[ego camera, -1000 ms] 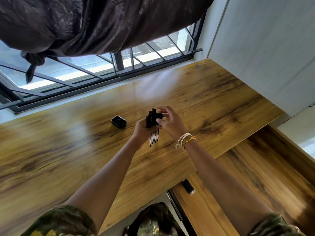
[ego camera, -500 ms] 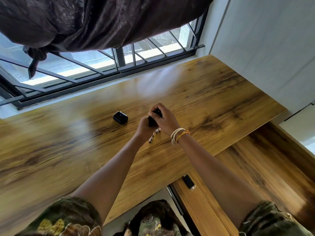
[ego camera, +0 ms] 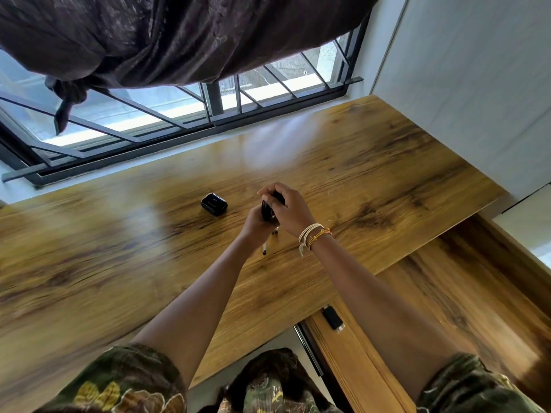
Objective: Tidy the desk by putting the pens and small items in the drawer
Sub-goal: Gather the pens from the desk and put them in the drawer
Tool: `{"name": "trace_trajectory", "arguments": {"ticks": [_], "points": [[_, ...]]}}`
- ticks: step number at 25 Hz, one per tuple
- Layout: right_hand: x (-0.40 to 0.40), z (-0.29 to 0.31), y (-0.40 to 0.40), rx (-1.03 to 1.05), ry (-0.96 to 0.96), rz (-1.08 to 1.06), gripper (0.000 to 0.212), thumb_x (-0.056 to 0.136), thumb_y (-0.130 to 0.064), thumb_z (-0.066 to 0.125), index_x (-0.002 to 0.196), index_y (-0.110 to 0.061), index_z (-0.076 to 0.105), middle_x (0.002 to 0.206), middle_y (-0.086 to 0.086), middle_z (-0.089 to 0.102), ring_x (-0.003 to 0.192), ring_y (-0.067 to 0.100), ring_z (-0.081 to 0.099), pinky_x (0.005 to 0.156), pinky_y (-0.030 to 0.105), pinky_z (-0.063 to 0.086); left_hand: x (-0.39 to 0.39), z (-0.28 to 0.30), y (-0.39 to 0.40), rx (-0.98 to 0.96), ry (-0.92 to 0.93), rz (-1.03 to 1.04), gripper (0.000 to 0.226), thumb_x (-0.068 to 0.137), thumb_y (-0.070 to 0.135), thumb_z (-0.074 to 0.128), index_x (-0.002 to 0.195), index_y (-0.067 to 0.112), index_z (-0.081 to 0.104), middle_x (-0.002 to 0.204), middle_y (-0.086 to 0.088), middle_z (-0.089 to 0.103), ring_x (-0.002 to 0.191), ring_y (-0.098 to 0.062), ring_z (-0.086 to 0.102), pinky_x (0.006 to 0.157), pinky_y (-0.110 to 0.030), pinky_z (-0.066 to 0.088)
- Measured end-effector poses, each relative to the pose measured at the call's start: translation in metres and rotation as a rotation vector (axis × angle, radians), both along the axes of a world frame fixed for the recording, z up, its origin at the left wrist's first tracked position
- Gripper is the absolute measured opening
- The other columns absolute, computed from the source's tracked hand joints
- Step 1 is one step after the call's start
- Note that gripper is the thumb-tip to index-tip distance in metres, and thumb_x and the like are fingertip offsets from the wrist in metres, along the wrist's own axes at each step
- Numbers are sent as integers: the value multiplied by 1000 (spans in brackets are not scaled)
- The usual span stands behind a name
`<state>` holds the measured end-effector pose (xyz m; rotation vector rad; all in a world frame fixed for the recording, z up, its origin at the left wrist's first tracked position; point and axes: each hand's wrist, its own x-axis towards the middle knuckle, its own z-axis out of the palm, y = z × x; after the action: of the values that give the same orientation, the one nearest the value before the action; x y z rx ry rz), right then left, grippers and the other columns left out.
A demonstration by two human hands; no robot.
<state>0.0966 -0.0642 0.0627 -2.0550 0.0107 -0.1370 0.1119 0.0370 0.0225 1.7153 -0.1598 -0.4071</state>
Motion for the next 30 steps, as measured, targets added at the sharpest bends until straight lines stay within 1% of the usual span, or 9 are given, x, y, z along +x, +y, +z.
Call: {"name": "trace_trajectory", "arguments": {"ticks": [2,5,9,11,15,20,23,26,30], "points": [[1,0,-3,112,23,-58,25,90,-14,59,115,-16,60,112,0,63,106,16,59,91,26,48,1,4,-1,-59,38,19,17,89,-6,58,105,0,61,85,-5,64,73,-13,61,62,-19,52],[1,-8,-8,421,151,-156,42,86,-3,59,126,-9,48,115,13,60,102,24,60,84,32,54,6,9,2,-345,202,91,12,95,6,55,104,0,61,90,-11,64,75,-18,63,70,-29,56],[-8,-35,-8,182,420,67,73,70,-14,73,134,-7,38,109,14,64,91,24,64,76,36,56,15,15,7,-542,324,196,9,95,11,57,88,5,58,75,-8,60,73,-20,61,71,-36,55],[-11,-44,-6,180,385,73,64,73,-13,76,127,-7,43,108,11,65,90,22,64,73,31,53,15,15,8,-542,309,193,8,93,12,59,89,6,59,78,-8,62,78,-21,63,75,-37,56],[-13,-44,-2,178,409,166,12,93,-6,54,101,-11,47,78,1,56,63,14,58,63,28,51,14,19,14,-575,319,176,4,94,7,57,91,7,59,79,-9,66,85,-25,68,74,-35,56],[-10,-43,-1,279,436,205,16,96,-4,48,85,-16,47,63,0,46,46,7,46,46,22,43,20,32,18,-642,335,185,9,91,-1,57,87,6,61,72,-9,68,69,-26,71,68,-36,59],[-14,-38,1,805,527,79,8,88,-9,60,92,-10,53,69,4,55,54,11,53,48,23,48,21,33,18,-671,325,220,10,91,0,58,85,7,60,67,-6,63,65,-24,65,75,-40,55],[-20,-42,9,1539,588,-275,45,80,-38,59,108,-1,58,104,19,61,91,29,61,80,38,52,26,35,18,-750,332,244,12,90,1,58,80,8,59,67,-6,55,66,-23,55,67,-36,54],[-10,-34,24,1745,549,-471,57,86,-51,46,102,0,63,116,22,61,114,36,54,107,47,37,17,40,16,-710,338,220,13,91,11,61,78,9,59,64,-5,57,60,-19,60,65,-34,54]]}}
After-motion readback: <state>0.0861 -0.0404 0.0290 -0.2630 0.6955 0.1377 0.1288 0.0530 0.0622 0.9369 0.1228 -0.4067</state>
